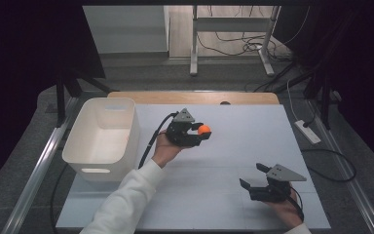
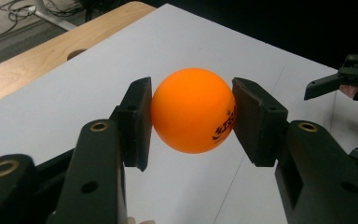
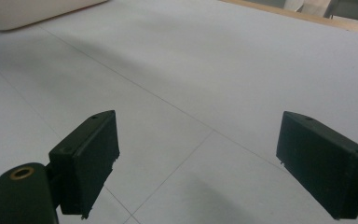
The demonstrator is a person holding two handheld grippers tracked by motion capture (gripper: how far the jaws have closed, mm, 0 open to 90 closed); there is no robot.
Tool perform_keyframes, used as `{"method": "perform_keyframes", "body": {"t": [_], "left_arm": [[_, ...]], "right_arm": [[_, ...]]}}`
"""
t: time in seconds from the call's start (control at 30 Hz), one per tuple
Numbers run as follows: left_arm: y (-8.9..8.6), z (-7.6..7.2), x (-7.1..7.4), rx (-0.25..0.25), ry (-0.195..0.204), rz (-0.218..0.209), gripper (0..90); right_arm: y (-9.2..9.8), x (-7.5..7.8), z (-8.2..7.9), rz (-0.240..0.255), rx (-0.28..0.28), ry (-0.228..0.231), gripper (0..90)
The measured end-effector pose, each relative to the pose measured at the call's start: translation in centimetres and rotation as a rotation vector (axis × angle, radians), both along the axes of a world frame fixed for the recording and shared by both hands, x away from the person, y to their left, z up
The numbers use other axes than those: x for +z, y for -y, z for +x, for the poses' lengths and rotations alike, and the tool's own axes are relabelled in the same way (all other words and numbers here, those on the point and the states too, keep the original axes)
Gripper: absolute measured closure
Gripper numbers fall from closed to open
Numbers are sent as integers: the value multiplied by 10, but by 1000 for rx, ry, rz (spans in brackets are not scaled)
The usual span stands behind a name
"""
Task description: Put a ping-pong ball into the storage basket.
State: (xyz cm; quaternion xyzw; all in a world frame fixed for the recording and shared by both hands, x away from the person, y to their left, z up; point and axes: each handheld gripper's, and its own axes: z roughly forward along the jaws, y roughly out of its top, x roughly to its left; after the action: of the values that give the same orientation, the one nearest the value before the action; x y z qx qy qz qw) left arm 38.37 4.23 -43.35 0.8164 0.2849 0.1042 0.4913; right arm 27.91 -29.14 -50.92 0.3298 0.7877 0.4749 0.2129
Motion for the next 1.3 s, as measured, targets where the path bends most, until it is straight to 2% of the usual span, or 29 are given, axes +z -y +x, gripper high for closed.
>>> {"method": "perform_keyframes", "body": {"t": [0.5,1.3], "left_arm": [[-17,-12,10,11,21,-15,509],[-42,-19,13,53,34,-33,509]], "right_arm": [[0,0,0,-2,-4,3,128],[-1,-1,1,-6,-4,1,128]]}}
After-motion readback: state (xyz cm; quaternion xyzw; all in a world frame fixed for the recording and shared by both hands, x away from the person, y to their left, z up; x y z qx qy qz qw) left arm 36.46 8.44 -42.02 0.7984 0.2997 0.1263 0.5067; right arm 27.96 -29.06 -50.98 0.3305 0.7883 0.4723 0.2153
